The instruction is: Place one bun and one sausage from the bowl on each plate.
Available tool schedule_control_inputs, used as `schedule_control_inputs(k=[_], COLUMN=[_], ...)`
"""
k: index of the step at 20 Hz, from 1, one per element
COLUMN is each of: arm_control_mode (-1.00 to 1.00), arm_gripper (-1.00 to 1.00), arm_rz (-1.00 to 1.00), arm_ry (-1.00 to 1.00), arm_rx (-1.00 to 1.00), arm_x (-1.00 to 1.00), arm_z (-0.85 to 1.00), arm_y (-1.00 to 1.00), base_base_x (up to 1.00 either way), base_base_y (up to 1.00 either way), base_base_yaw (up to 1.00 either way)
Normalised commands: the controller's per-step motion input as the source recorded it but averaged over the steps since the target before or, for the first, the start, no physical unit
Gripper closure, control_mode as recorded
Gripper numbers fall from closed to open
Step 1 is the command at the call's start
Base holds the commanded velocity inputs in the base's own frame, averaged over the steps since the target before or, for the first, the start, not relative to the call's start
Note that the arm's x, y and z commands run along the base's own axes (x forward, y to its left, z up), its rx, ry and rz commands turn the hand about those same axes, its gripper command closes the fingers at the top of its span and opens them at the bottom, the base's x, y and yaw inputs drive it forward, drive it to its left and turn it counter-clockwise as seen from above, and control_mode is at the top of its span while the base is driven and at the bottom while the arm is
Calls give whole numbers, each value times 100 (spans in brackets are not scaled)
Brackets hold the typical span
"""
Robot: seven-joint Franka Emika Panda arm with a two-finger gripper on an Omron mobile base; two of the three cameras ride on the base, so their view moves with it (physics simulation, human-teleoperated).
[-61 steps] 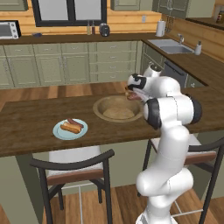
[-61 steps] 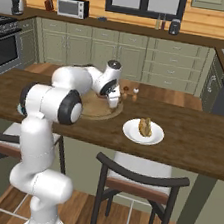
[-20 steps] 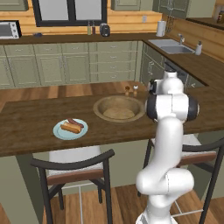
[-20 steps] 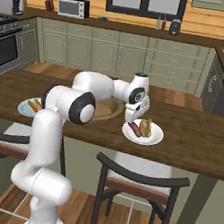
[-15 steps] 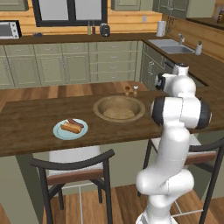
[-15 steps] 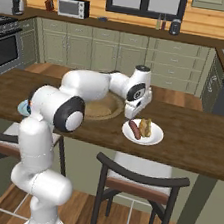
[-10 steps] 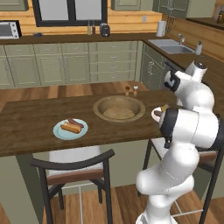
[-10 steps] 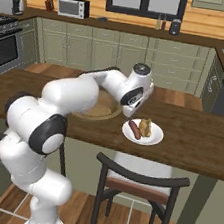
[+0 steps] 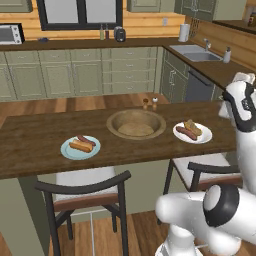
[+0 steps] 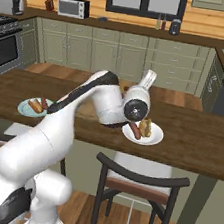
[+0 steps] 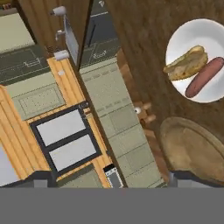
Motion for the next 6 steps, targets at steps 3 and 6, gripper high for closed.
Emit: schedule_control_inputs(k=[3,6], arm_control_mode=[-100,-100], arm_gripper=[-100,-100], arm_rz=[6,6], arm_ry=[-73,-16], arm_rx=[-16,-13], arm_x=[-100,-67], arm_z=[-23,-46], arm_y=[2,25], base_base_x=[0,0], base_base_y=[0,0], base_base_yaw=[0,0])
